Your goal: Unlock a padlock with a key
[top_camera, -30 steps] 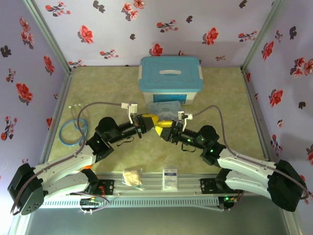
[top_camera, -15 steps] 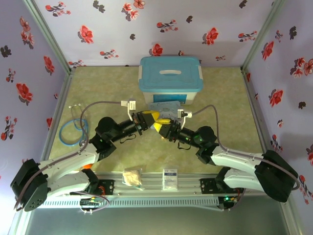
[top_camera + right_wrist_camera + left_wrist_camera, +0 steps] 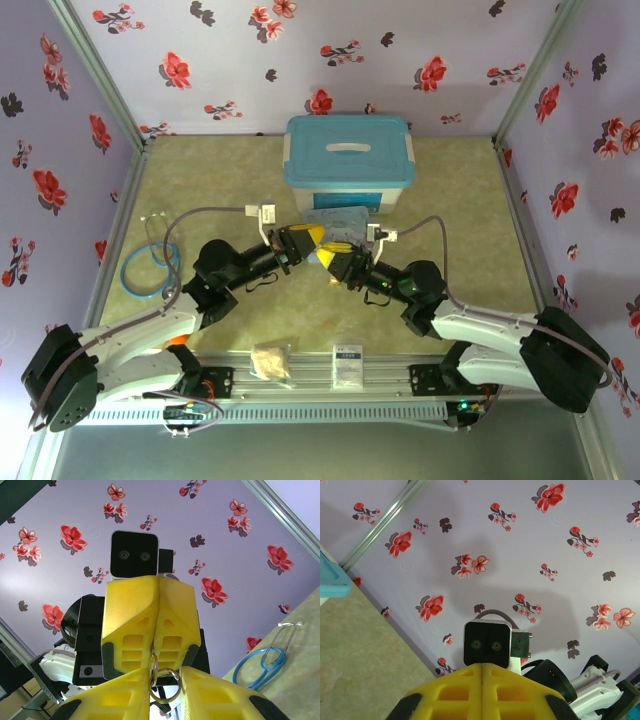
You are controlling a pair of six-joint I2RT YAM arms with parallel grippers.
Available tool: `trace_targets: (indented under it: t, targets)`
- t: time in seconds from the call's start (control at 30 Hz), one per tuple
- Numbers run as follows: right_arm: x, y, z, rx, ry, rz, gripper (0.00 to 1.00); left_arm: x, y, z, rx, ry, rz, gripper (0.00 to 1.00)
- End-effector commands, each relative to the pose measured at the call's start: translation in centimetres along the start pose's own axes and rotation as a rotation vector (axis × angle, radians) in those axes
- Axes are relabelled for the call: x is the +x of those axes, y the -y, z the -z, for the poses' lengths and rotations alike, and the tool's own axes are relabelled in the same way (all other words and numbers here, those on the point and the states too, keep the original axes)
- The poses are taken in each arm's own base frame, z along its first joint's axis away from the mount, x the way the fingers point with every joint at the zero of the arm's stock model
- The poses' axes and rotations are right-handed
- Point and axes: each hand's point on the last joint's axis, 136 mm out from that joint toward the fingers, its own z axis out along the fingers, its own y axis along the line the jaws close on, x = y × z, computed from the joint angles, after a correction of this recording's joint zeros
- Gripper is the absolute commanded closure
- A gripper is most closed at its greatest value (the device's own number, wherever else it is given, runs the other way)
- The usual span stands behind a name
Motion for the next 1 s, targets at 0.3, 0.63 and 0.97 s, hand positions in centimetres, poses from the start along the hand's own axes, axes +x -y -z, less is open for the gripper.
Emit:
trace_targets:
  t: [0.3,0.63,0.97]
  targets:
    - [-0.4,-0.1,-0.5,-0.035,0.039,0.002,0.8,-0.3,0.1,0.3,0.034,0.04,0.022,1.0]
    - [-0.1,0.4,0.1,-0.011,0.049,0.0,0.96,-0.5,-0.7,0.7,-0.007,0.059,0.017,0.95]
    - [1.7,4.7,3.8,0.269,0.007,0.004,0.98,-0.9,-5.9,3.5,-0.394,0.032,-0.053,0.18]
